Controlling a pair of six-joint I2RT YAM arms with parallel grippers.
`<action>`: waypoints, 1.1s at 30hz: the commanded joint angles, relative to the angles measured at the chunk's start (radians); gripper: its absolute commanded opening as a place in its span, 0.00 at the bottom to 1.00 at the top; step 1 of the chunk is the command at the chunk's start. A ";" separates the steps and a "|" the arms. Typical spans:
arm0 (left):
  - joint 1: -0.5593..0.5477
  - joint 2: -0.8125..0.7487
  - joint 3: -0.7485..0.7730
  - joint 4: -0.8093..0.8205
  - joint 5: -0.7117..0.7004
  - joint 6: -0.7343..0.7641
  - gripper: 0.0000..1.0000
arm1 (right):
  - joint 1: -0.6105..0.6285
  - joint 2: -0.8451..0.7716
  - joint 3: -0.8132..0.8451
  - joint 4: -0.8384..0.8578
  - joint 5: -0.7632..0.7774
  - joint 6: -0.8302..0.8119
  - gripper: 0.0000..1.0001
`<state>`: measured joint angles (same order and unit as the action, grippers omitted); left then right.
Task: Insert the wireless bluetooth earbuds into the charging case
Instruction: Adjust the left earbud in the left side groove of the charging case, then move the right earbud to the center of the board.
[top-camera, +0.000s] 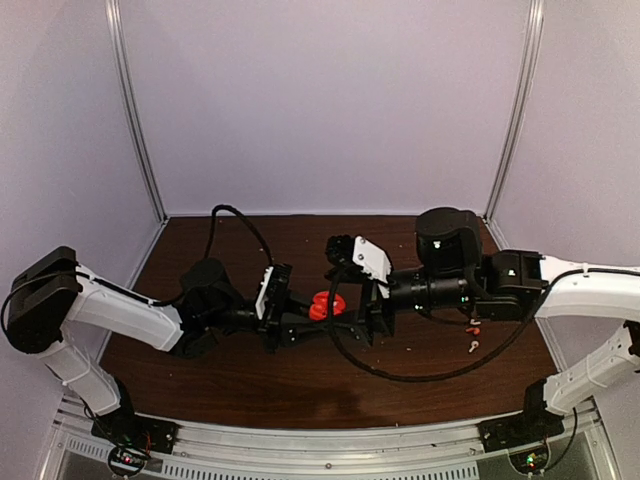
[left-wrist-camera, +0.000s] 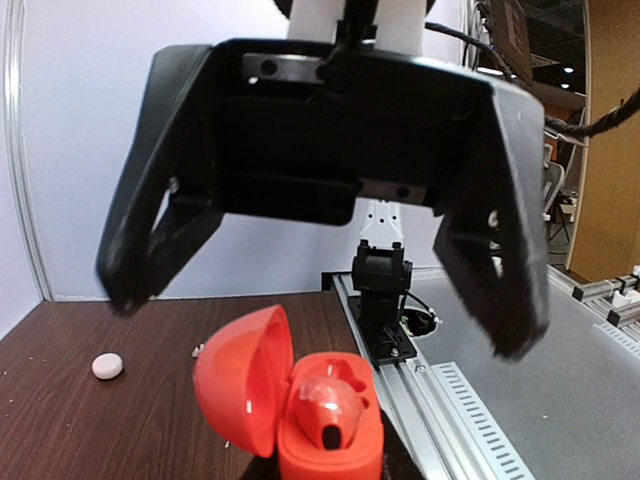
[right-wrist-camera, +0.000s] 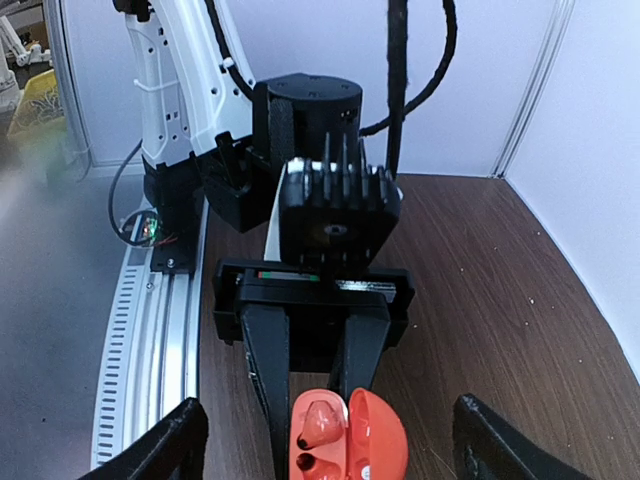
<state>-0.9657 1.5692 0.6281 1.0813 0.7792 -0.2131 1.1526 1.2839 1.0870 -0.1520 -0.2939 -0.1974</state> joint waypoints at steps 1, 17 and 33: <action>0.009 -0.041 -0.022 0.061 -0.076 0.003 0.00 | -0.007 -0.085 -0.008 0.044 -0.017 0.043 0.85; 0.012 -0.164 -0.123 -0.018 -0.398 0.043 0.00 | -0.050 -0.169 0.017 -0.098 0.426 0.313 1.00; 0.015 -0.184 -0.136 -0.038 -0.402 0.016 0.00 | -0.652 -0.331 -0.324 -0.539 0.165 0.729 0.95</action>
<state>-0.9600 1.3964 0.4992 0.9859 0.3698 -0.1825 0.5743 0.9924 0.8471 -0.5865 -0.0425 0.4156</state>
